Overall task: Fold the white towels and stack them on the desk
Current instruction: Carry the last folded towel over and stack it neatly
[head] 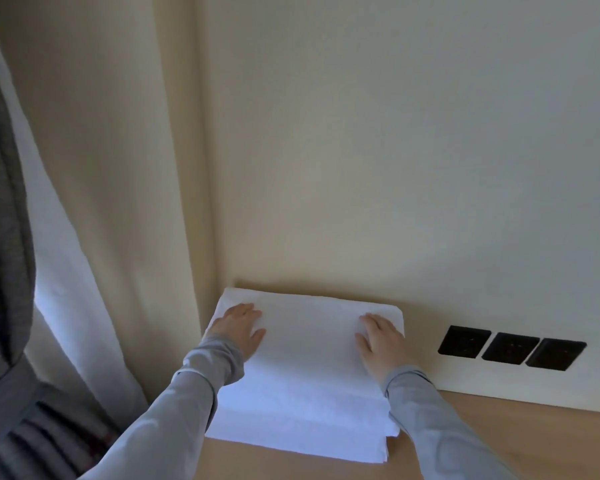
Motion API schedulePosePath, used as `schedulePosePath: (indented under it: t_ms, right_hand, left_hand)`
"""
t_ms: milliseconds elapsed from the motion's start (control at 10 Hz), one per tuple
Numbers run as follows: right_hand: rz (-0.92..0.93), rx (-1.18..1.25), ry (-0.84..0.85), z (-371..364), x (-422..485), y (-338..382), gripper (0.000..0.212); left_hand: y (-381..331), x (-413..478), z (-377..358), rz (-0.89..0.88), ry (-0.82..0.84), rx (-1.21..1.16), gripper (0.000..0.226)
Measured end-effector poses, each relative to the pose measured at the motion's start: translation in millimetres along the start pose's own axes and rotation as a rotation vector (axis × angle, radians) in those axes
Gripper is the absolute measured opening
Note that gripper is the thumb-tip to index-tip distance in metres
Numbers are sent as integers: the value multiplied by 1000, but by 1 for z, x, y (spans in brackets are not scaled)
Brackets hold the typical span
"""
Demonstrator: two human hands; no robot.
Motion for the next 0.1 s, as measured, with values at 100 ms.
schedulePosePath:
  t_ms: [100]
  right_hand:
    - [42,44,99,4,-5,12,45]
  left_hand:
    - [-13,-5,4,-29,115,-19,51]
Point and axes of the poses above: each hand's wrist, its own x-axis towards the middle knuckle, its own z-axis out of the back of the hand, y = z × x, the point moved 2 cm from there along x, towards the middle knuckle, and after that the axes turned 9 degrees about -z, right-handed, at the moved point
